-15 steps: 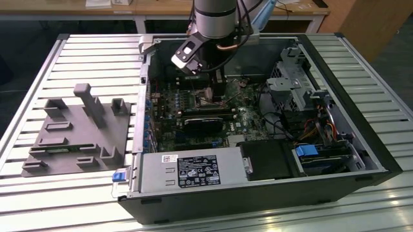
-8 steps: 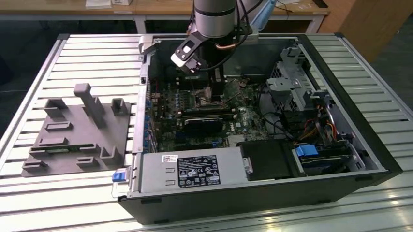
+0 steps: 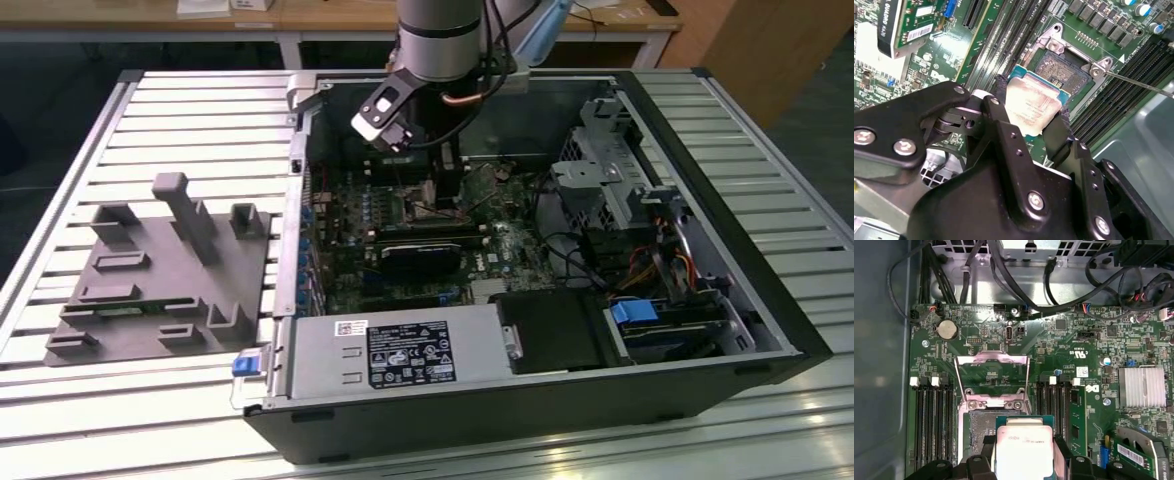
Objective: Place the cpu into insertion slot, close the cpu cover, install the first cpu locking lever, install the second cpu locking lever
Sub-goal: 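Place the cpu into insertion slot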
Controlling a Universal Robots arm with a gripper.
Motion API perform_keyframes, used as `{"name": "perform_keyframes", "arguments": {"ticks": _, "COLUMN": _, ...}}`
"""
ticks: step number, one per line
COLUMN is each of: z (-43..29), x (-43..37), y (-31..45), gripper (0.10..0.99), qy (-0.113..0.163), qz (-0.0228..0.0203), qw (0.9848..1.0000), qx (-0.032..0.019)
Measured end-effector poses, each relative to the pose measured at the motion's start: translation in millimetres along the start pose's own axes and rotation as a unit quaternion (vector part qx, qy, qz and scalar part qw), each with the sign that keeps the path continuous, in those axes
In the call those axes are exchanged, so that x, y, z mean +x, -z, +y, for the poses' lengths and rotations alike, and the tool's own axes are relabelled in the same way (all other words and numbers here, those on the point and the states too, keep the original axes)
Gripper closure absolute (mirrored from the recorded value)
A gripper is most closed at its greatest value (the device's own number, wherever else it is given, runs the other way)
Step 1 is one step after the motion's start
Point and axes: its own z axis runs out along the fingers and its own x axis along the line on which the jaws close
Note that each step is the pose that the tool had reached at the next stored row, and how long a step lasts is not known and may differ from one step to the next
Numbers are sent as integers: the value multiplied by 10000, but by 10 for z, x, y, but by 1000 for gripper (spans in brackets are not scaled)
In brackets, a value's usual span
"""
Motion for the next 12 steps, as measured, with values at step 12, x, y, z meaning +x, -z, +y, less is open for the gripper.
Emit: {"name": "perform_keyframes", "arguments": {"ticks": 12, "z": -30, "x": 96, "y": -53, "gripper": 549, "qy": 1, "qz": 1, "qw": 10000, "qx": -55}}
